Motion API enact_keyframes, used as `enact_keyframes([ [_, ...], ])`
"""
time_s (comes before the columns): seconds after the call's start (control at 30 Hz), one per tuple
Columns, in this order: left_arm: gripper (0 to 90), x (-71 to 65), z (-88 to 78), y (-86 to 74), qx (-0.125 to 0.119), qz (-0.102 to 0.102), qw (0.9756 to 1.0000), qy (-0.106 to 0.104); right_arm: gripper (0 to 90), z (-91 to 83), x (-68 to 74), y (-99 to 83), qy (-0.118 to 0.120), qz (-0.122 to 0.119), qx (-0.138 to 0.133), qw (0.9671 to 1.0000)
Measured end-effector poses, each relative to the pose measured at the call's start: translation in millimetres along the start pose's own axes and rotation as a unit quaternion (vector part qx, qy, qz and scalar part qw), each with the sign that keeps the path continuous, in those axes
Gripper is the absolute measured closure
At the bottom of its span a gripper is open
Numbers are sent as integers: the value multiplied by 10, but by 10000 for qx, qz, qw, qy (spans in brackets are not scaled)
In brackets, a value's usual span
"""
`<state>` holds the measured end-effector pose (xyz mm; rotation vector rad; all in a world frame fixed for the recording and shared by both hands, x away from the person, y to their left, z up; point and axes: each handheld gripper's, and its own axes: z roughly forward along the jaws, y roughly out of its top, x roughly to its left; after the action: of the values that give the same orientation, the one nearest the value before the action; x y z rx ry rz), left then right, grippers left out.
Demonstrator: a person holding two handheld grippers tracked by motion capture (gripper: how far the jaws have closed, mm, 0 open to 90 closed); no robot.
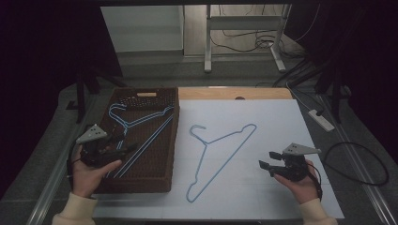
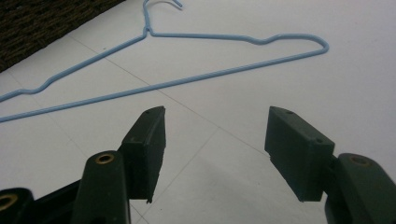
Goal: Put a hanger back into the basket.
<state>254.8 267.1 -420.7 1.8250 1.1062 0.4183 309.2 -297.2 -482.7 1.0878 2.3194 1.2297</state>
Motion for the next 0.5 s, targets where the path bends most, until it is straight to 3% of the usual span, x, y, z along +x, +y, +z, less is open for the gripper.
enact_keyframes([
  [0.27, 338, -241, 61, -112, -171, 158, 9995, -229, 379, 23, 14, 10, -11, -1, 56, 10000],
  [0.5, 328, -315, 127, -152, -139, 256, 9990, -336, 370, 23, 71, 21, 18, -46, 90, 9999],
])
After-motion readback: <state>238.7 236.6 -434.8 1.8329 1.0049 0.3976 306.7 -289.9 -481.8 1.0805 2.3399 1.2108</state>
